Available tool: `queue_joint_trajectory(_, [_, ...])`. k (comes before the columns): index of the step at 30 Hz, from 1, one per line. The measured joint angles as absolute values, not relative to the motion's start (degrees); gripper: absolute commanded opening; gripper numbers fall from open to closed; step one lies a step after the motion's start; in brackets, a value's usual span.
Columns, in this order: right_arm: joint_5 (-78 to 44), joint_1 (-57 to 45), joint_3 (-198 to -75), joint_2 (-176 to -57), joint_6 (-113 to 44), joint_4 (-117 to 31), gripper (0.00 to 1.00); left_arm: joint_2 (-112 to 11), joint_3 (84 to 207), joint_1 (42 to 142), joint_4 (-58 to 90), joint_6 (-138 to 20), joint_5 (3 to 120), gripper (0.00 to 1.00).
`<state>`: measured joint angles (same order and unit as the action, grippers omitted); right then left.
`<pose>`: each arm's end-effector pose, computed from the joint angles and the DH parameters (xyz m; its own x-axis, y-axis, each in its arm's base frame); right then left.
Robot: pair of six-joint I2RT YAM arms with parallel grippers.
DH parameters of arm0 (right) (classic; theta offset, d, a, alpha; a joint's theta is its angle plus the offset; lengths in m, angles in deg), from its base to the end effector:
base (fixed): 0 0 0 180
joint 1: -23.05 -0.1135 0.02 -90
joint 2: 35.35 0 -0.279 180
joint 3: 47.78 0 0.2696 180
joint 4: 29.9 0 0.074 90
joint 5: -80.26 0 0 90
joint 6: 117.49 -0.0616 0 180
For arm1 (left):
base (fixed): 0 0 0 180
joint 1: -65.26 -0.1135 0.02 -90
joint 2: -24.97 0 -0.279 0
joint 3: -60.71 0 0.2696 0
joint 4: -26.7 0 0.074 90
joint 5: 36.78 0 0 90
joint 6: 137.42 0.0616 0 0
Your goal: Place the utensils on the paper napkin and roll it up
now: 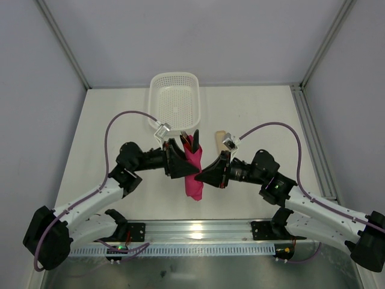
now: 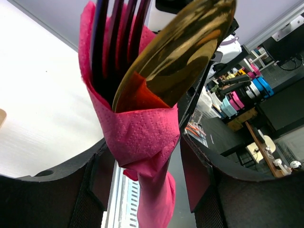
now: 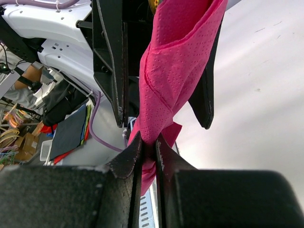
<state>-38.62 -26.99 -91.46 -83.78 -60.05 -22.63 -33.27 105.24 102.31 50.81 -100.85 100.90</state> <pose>0.1258 0.1964 0.3055 -0.5042 0.1320 -0.8534 -0.8421 0.1441 0.5198 0.1710 -0.1862 0.3077 -0.7061 -0.1444 -0.6932 0.7032 -0.0283 -0.7104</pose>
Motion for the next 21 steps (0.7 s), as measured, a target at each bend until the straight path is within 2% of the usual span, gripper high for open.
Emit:
queue_joint_trajectory(5, [-38.6,-27.0,-91.5,-83.8,-60.4,-22.2,0.04,-33.4,104.4,102.3,51.8,-101.5,101.1,0.56])
queue_joint_trajectory(11, [-38.4,-27.0,-91.3,-83.8,-60.7,-21.4,0.04,-33.4,104.2,102.3,52.5,-102.1,101.1,0.45])
queue_joint_trajectory(16, [-37.7,-27.0,-90.8,-83.8,-60.7,-21.4,0.04,-33.6,103.9,102.4,53.5,-102.9,101.1,0.29])
queue_joint_trajectory(21, [-36.7,-27.0,-90.6,-83.9,-60.8,-21.6,0.04,-33.7,103.8,102.6,53.8,-102.9,101.3,0.02])
